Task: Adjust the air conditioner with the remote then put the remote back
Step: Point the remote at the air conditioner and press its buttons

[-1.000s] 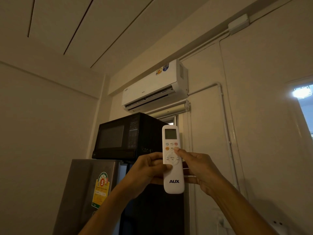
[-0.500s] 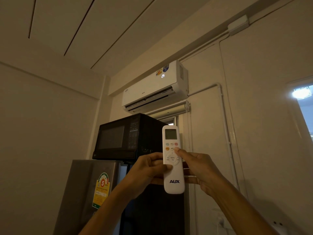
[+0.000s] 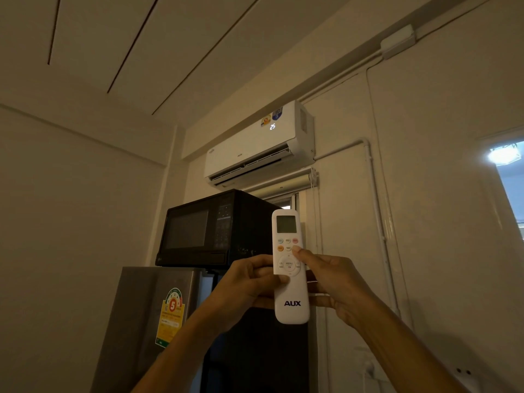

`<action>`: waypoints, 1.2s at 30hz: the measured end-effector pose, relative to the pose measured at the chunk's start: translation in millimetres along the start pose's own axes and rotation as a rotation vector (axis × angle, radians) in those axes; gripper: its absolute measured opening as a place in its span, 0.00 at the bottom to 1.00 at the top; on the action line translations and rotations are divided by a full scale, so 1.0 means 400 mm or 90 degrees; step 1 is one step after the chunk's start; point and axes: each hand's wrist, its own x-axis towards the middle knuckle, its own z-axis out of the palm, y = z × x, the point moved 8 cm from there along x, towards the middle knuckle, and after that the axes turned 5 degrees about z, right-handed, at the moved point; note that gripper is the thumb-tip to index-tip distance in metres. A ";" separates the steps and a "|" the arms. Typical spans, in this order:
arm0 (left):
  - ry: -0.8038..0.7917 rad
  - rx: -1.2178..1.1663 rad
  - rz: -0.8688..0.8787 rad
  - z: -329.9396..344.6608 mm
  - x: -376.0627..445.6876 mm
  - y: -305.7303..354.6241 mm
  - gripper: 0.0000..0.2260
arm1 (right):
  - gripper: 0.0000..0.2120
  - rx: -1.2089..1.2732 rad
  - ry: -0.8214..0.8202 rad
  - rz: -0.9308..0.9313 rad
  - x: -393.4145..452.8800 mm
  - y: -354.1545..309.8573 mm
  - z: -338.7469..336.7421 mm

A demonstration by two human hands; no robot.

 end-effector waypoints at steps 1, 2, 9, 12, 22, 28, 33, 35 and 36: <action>-0.001 -0.002 0.000 0.001 -0.001 0.000 0.11 | 0.09 0.000 0.000 0.000 -0.001 0.000 -0.001; -0.001 -0.005 -0.001 0.003 -0.001 0.000 0.11 | 0.09 0.000 0.002 0.001 -0.001 0.000 -0.002; -0.001 -0.008 -0.006 0.007 -0.002 -0.002 0.11 | 0.09 -0.001 -0.003 0.007 -0.005 0.002 -0.005; -0.001 -0.008 -0.005 0.008 -0.003 -0.001 0.11 | 0.10 -0.001 -0.002 0.008 -0.005 0.002 -0.008; 0.003 0.004 -0.005 0.005 -0.007 0.006 0.11 | 0.06 -0.001 -0.007 0.004 -0.008 -0.005 -0.001; 0.008 0.007 -0.003 0.007 -0.009 0.009 0.11 | 0.07 0.000 -0.008 0.003 -0.009 -0.006 -0.003; 0.003 -0.003 -0.004 0.011 -0.009 0.010 0.11 | 0.09 -0.002 -0.005 0.008 -0.011 -0.005 -0.006; 0.003 -0.003 -0.005 0.013 -0.009 0.011 0.11 | 0.10 -0.002 -0.005 0.009 -0.013 -0.005 -0.008; 0.004 -0.004 -0.005 0.014 -0.008 0.010 0.11 | 0.11 -0.002 -0.004 0.009 -0.014 -0.005 -0.009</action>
